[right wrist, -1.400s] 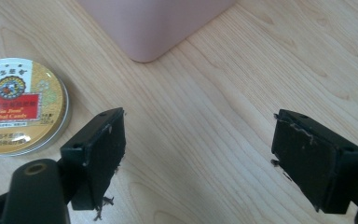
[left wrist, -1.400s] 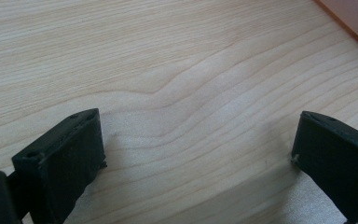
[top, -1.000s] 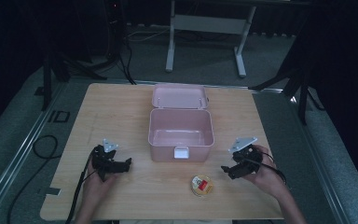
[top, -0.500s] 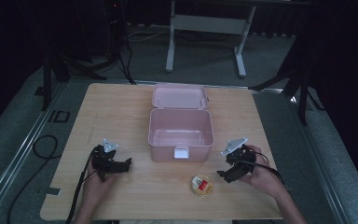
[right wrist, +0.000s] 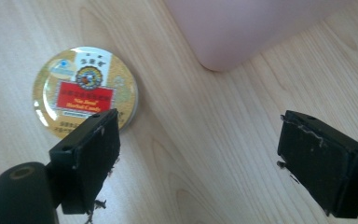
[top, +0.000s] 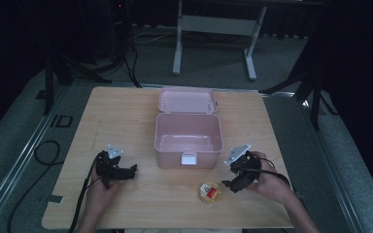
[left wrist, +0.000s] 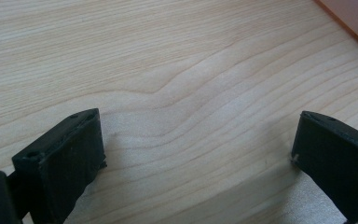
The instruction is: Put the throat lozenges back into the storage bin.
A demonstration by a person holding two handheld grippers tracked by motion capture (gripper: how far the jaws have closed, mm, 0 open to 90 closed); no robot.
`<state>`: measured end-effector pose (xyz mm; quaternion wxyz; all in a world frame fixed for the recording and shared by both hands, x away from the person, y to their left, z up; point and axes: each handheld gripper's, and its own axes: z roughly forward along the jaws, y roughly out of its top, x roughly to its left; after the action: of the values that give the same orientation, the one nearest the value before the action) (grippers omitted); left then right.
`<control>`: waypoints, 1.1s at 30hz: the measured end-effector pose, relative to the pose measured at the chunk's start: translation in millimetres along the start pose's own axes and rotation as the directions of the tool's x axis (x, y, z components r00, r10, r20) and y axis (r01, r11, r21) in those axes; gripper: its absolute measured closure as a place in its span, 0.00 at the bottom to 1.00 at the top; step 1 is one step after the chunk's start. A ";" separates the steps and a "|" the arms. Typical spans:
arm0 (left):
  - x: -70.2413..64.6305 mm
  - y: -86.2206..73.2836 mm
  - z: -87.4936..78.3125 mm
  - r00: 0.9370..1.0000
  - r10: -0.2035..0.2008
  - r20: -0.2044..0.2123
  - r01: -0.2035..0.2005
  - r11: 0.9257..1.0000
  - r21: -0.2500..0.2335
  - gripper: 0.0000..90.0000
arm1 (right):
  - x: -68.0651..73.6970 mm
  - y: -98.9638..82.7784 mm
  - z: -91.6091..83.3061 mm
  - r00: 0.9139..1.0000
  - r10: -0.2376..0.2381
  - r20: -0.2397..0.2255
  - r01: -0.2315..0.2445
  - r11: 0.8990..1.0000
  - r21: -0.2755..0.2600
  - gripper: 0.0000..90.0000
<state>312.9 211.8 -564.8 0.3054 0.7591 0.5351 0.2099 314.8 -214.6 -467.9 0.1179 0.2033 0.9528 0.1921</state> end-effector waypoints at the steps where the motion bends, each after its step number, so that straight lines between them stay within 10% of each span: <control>1: 0.0 0.0 0.0 1.000 0.000 0.000 0.000 1.000 0.000 0.03 | 0.8 0.9 -0.2 1.000 -0.007 -0.003 0.007 1.000 0.002 0.14; 33: 0.0 0.0 0.0 1.000 0.000 0.000 0.000 1.000 0.000 0.03 | 21.8 20.4 14.9 0.987 -0.136 -0.080 0.141 0.988 0.058 0.14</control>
<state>312.9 211.8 -564.8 0.3053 0.7592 0.5352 0.2098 306.9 -183.2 -476.0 0.0881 0.1326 0.9741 0.1607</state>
